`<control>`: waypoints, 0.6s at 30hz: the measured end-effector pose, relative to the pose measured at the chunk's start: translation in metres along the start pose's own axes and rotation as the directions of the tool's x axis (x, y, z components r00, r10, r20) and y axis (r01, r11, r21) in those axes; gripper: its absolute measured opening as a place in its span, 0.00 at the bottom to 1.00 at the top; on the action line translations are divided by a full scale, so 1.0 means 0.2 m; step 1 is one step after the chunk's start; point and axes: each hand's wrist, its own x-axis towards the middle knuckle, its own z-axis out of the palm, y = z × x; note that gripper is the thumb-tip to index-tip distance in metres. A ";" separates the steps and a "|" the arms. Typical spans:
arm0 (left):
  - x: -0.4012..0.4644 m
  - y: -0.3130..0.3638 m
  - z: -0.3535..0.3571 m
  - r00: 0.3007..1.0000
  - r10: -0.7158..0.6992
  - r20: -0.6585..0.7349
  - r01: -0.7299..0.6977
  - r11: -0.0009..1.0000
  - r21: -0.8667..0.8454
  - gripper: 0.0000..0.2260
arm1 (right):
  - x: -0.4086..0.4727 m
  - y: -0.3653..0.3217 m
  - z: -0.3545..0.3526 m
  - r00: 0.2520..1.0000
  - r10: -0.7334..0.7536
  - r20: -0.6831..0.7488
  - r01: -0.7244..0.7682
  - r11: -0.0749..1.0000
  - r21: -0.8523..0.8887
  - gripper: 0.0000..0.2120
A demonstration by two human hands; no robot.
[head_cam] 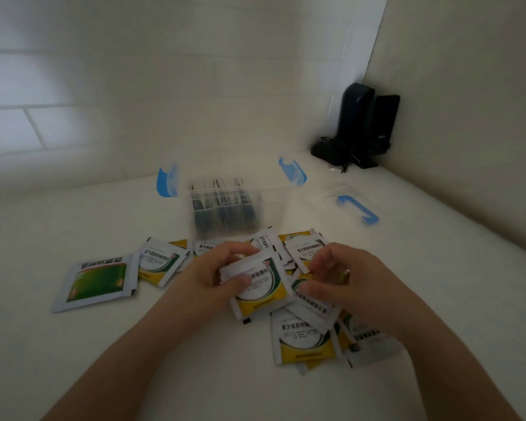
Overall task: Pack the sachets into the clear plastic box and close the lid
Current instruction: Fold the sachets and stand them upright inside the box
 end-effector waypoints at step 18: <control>-0.03 0.00 0.02 1.000 -0.016 -0.009 0.019 0.944 0.329 0.10 | -0.04 -0.02 -0.04 0.980 0.017 -0.199 0.030 0.973 0.229 0.14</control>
